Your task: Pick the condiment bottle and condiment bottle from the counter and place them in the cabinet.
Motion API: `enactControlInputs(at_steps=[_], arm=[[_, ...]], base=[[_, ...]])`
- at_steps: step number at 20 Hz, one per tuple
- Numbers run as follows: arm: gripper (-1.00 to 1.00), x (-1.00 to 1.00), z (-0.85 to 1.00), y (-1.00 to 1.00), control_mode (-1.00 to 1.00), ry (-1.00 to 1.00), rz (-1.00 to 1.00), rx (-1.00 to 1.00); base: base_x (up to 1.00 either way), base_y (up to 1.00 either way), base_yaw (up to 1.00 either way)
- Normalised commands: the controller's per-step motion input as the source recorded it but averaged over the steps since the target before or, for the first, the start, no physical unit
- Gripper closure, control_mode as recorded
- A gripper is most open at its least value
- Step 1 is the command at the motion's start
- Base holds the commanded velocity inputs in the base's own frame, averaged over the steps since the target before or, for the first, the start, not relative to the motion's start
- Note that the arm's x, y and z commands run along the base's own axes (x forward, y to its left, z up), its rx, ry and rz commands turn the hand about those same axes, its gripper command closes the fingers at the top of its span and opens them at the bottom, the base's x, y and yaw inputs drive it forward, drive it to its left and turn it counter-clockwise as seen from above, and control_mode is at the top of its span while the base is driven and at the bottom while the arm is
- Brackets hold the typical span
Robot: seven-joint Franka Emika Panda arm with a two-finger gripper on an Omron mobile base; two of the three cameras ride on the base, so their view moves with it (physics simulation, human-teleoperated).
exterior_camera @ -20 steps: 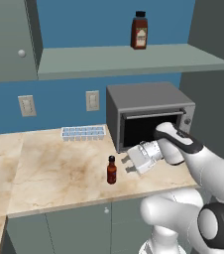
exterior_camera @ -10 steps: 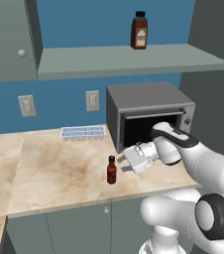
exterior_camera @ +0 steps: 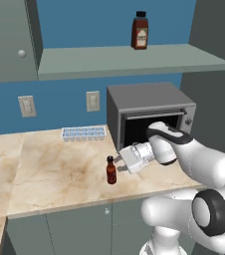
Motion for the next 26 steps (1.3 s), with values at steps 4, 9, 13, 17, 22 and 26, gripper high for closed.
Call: enactControlInputs(at_steps=[4,9,13,17,22,26], arm=[[-1.00,0.00,0.00,0.00,-1.00,0.00,-0.04,0.00],[-1.00,0.00,0.00,0.00,-1.00,0.00,-0.04,0.00],[-1.00,0.02,0.00,0.00,-1.00,0.00,-0.03,0.00],[-1.00,0.05,0.00,0.00,-1.00,0.00,-0.03,0.00],[-1.00,0.07,0.00,0.00,-1.00,0.00,-0.04,0.00],[-1.00,0.06,0.00,0.00,-1.00,0.00,-0.03,0.00]], base=[[0.00,0.00,0.00],[0.00,0.00,0.00],[0.00,0.00,0.00],[0.00,0.00,0.00],[0.00,0.00,0.00],[0.00,0.00,0.00]])
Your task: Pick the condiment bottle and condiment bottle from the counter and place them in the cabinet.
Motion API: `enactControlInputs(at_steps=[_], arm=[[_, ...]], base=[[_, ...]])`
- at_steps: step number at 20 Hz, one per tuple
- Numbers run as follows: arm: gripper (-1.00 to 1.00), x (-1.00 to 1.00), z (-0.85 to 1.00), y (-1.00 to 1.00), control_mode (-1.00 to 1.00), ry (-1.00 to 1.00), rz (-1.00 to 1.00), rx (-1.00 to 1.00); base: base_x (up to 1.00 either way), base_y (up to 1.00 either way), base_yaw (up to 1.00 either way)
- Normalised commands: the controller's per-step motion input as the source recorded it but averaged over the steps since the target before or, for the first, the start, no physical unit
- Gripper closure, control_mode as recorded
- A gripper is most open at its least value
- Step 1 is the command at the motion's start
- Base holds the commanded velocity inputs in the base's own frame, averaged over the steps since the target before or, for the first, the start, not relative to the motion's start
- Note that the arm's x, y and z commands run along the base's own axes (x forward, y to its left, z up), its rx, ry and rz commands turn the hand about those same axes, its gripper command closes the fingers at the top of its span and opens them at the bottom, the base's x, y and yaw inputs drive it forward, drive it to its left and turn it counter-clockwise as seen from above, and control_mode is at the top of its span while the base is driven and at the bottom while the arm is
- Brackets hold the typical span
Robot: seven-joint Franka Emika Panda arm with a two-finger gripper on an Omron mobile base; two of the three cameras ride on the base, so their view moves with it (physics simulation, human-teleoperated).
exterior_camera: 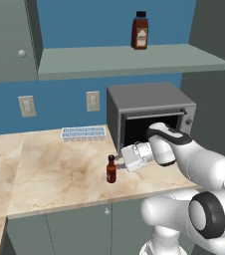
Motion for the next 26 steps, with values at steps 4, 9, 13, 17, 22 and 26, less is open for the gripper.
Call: enactControlInputs(at_steps=[4,9,13,17,22,26], arm=[[-1.00,0.01,0.00,0.00,-1.00,0.00,0.00,0.00],[-1.00,0.09,-0.01,0.11,-1.00,0.00,0.00,-0.01],[-1.00,0.12,0.00,0.09,-1.00,0.00,-0.04,0.00],[-1.00,0.05,0.00,0.00,-1.00,0.00,-0.07,0.00],[-1.00,0.04,-0.01,0.01,-1.00,0.00,-0.07,0.00],[-1.00,0.06,-0.03,0.07,-1.00,0.00,-0.05,-0.01]], base=[[0.00,0.00,0.00],[0.00,0.00,0.00],[0.00,0.00,0.00],[0.00,0.00,0.00],[0.00,0.00,0.00],[0.00,0.00,0.00]])
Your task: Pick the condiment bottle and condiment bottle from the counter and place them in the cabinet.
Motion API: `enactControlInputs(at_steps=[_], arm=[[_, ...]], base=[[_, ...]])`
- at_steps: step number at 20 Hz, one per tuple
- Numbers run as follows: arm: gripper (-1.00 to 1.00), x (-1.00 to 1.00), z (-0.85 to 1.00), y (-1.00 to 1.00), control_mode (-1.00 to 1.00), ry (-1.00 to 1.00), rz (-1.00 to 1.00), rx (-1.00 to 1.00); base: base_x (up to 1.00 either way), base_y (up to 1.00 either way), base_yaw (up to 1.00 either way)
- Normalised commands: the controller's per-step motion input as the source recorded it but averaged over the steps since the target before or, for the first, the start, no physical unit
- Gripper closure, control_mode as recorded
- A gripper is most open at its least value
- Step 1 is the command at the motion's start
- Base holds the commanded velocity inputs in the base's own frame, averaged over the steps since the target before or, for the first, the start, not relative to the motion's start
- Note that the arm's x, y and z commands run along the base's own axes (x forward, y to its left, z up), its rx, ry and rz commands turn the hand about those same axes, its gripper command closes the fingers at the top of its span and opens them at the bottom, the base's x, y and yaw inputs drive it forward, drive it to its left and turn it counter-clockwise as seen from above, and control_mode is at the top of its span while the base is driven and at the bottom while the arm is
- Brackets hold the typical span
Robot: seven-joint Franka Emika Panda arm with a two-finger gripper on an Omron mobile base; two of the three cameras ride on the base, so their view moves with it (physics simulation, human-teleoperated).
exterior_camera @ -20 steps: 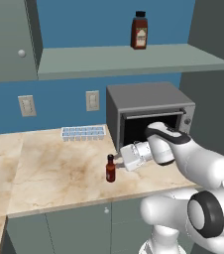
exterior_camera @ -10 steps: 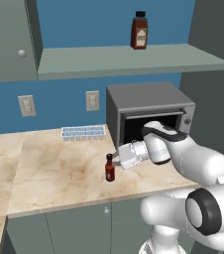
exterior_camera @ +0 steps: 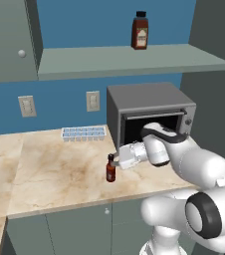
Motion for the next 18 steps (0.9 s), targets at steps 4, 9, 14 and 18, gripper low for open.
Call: enactControlInputs(at_steps=[4,9,14,18], arm=[[-1.00,0.06,-0.09,0.08,-1.00,0.00,-0.04,-0.02],[-1.00,0.05,-0.11,0.02,-1.00,0.00,-0.03,-0.01],[-1.00,0.07,-0.08,0.00,-1.00,0.00,-0.03,0.00],[-1.00,0.14,-0.06,0.00,-1.00,0.00,-0.03,0.00]], base=[[0.00,0.00,0.00],[0.00,0.00,0.00],[0.00,0.00,0.00],[0.00,0.00,0.00]])
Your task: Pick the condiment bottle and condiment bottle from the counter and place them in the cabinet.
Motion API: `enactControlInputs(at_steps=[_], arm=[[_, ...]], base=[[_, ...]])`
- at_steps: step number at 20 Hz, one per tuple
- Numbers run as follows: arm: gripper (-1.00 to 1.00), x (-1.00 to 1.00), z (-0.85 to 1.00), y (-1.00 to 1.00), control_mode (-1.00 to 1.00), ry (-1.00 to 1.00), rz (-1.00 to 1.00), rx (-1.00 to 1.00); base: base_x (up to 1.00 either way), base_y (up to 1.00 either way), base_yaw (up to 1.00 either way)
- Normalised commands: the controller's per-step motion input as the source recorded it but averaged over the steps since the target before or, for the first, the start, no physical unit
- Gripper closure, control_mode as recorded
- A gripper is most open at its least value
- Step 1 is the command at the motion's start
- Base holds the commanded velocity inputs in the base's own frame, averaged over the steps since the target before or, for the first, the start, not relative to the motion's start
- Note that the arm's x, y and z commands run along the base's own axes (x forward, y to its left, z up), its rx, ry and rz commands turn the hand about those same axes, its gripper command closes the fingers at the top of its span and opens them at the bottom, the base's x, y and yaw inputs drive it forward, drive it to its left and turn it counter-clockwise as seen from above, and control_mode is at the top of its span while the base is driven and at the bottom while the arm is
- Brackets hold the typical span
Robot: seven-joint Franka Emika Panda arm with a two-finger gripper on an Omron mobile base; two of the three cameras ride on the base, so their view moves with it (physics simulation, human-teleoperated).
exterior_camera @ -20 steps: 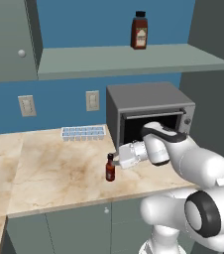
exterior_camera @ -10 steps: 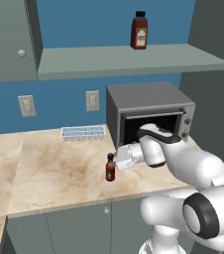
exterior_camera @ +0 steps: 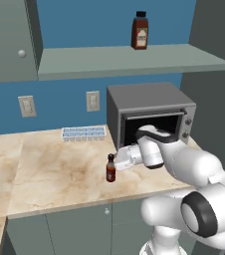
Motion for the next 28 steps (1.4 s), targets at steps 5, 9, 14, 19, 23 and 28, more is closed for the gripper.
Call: enactControlInputs(at_steps=[5,9,14,19,23,28], arm=[[-1.00,0.11,-0.06,0.00,-1.00,0.00,-0.04,0.00],[1.00,0.03,-0.02,0.00,-1.00,0.00,-0.01,0.00],[1.00,0.00,0.00,0.00,-1.00,0.00,0.00,0.00],[1.00,-0.07,0.28,0.03,-1.00,-0.03,-0.09,0.00],[1.00,-0.17,0.58,0.02,-1.00,-0.07,-0.18,0.01],[1.00,-0.21,0.72,0.08,-1.00,-0.08,-0.19,0.00]], base=[[0.00,0.00,0.00],[0.00,0.00,0.00],[0.00,0.00,0.00],[0.00,0.00,0.00],[0.00,0.00,0.00],[0.00,0.00,0.00]])
